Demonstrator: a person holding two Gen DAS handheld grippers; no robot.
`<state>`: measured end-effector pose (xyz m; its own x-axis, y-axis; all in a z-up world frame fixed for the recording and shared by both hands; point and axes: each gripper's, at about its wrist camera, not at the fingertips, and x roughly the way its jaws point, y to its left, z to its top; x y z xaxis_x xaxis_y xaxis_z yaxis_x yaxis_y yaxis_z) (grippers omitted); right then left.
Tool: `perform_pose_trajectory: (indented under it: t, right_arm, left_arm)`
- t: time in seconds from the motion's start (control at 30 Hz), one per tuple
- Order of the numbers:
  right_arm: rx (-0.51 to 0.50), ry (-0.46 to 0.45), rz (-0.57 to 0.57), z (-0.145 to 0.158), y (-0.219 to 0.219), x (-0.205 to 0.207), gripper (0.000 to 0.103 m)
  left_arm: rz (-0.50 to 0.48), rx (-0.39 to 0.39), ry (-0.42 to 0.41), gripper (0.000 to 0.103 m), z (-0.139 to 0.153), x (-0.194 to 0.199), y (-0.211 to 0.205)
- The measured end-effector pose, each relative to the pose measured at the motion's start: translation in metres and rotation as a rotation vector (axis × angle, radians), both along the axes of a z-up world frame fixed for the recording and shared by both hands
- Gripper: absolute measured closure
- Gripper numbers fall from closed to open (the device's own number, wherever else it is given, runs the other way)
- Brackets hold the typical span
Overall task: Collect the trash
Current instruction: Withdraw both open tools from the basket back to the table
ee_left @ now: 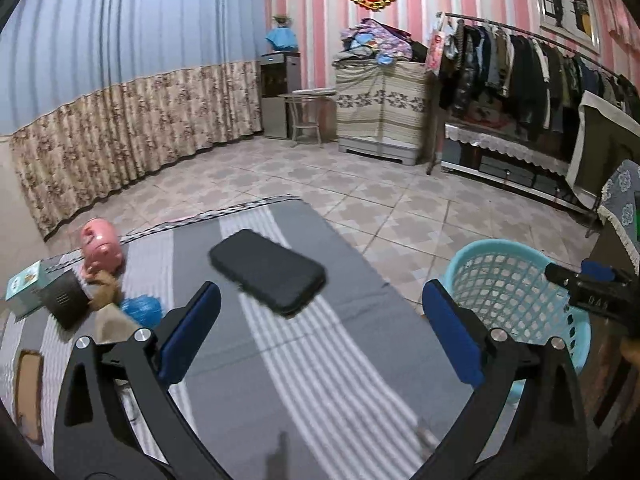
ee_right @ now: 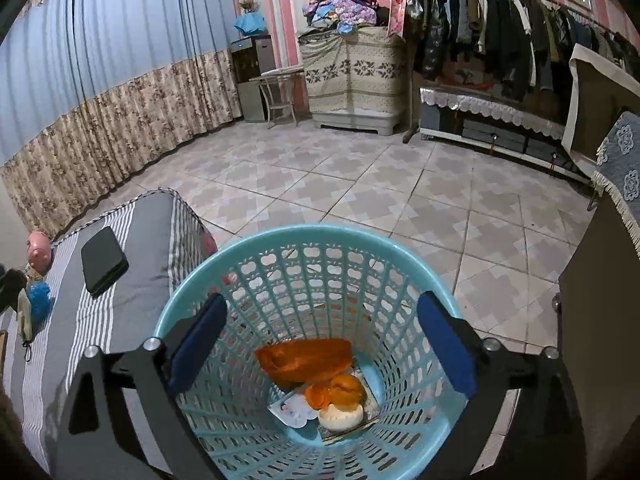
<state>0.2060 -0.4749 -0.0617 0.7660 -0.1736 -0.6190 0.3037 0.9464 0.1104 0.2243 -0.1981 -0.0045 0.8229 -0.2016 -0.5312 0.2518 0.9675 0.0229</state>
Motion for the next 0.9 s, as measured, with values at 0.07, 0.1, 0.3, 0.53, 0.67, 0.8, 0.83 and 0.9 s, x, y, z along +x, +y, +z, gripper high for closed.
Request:
perform_pose_trajectory:
  t: [0.07, 0.1, 0.3, 0.53, 0.67, 0.8, 0.83, 0.9]
  right_arm:
    - [-0.004, -0.013, 0.009, 0.003, 0.005, -0.001, 0.008]
    - [-0.006, -0.019, 0.011, 0.005, 0.007, -0.002, 0.008]
    - [-0.038, -0.039, 0.036, 0.009, 0.026, -0.003, 0.006]
    - [-0.09, -0.038, 0.072, 0.013, 0.052, -0.002, 0.005]
    - [-0.056, -0.054, 0.106, 0.014, 0.068, -0.004, 0.005]
    - [-0.018, -0.07, 0.129, 0.016, 0.088, -0.006, 0.005]
    - [-0.007, -0.073, 0.132, 0.015, 0.092, -0.008, 0.005]
    - [0.014, -0.082, 0.151, 0.015, 0.103, -0.011, 0.005]
  left_arm:
    - [0.019, 0.0, -0.005, 0.006, 0.001, -0.004, 0.013]
    - [0.031, 0.003, -0.011, 0.006, 0.002, -0.008, 0.022]
    - [0.106, 0.034, -0.027, 0.006, 0.003, -0.024, 0.065]
    - [0.199, 0.064, -0.024, 0.006, -0.004, -0.036, 0.118]
    - [0.24, 0.05, -0.006, 0.006, -0.011, -0.04, 0.147]
    - [0.272, 0.037, -0.005, 0.006, -0.017, -0.044, 0.173]
    - [0.28, 0.032, -0.002, 0.006, -0.018, -0.045, 0.18]
    - [0.292, 0.026, 0.001, 0.006, -0.021, -0.046, 0.192]
